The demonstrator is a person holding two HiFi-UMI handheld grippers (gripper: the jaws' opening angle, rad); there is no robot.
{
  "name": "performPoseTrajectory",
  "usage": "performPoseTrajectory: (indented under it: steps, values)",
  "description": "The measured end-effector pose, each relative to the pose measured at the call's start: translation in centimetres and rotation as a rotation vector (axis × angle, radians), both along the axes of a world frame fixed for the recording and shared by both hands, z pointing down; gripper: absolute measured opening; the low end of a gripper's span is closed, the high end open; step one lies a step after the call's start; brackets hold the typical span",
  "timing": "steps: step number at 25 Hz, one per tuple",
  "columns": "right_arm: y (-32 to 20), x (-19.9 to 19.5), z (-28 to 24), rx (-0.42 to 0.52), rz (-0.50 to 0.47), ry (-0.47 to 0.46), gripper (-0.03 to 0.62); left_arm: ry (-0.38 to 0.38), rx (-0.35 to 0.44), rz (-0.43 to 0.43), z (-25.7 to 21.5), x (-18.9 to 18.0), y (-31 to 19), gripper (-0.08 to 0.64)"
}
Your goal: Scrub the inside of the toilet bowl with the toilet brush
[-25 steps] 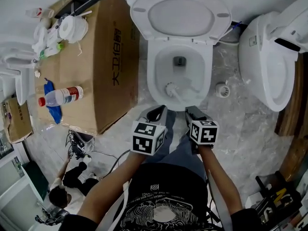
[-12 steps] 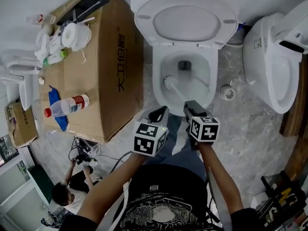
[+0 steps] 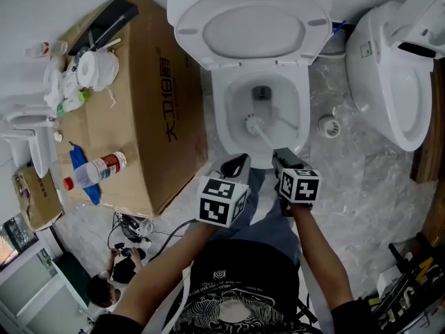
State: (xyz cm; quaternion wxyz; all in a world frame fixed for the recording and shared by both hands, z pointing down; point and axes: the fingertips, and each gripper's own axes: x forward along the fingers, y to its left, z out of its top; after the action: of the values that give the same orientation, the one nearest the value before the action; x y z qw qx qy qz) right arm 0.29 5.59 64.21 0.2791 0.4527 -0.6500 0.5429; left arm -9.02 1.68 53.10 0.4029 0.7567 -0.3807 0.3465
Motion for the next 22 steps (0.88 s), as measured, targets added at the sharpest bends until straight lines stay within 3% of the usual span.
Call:
performPoseTrajectory:
  steps: [11,22]
  values:
    - [-5.0,-2.7,1.2,0.054,0.003,-0.007,0.152,-0.001,-0.021,0.059,0.9,-0.9,-1.6,-0.005]
    - [-10.3,-1.9,1.6,0.11,0.028,0.041,0.152,0.005,-0.025,0.051,1.2,-2.5,-3.0,-0.006]
